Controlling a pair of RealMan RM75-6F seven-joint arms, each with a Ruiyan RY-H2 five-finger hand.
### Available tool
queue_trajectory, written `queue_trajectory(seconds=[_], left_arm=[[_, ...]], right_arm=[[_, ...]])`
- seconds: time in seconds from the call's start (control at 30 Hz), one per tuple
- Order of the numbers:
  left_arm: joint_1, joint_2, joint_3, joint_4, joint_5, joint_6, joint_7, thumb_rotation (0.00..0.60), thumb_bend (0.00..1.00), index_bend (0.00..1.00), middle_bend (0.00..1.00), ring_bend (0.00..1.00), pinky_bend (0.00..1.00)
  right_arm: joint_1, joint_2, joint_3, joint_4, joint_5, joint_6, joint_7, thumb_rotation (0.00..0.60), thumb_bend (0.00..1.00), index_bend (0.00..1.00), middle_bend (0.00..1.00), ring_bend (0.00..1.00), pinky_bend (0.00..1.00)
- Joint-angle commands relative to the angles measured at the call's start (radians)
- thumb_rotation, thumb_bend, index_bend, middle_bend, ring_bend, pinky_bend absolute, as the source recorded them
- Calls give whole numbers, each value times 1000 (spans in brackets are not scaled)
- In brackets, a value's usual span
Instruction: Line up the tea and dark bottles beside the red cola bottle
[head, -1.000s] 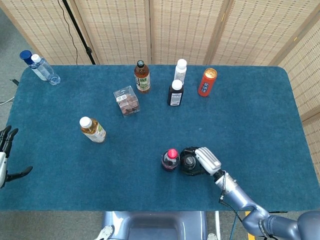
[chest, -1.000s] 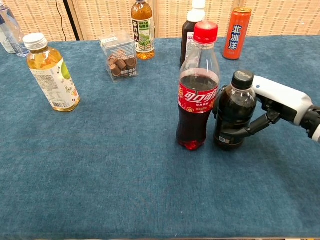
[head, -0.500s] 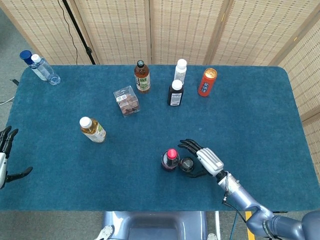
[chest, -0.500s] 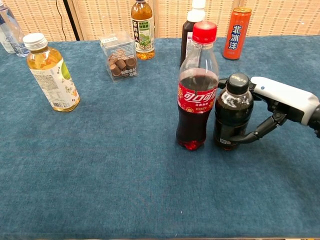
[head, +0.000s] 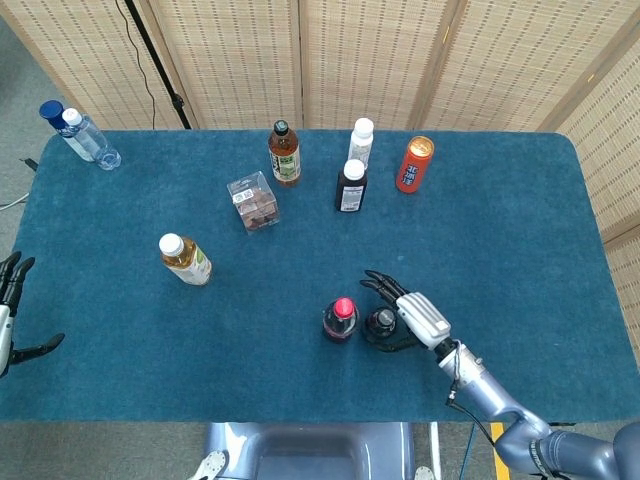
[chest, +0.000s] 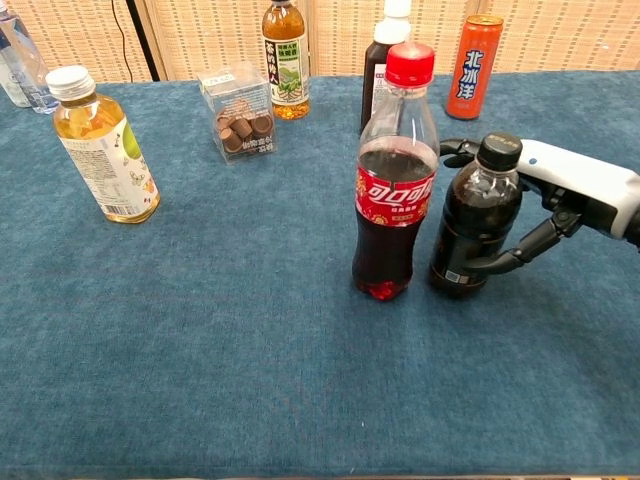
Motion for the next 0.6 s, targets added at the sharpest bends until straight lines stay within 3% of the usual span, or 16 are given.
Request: queue_trajectory(seconds=[0.03,0.2,0.43,0.6], left_arm=[[0,0,1,0,1,0,1,600,49,0,0,0,0],[0,1,0,-1,1,-1,1,600,49,0,0,0,0],[-2,11,0,10,11,-5,-33,600,49,0,0,0,0],[-28,38,-1,58,23,-67,-170,600,46,0,0,0,0]], right_arm=[[-4,14,-1,-19,-2,9,2,600,205,40,0,0,184],[-10,71,-16,-93,-9,8,-9,600,104,0,0,0,10],[-47,214,-37,-256,0,35,-105,600,56,0,0,0,0],[-96,355,-34,-332,19,97,-192,600,4,0,0,0,0]])
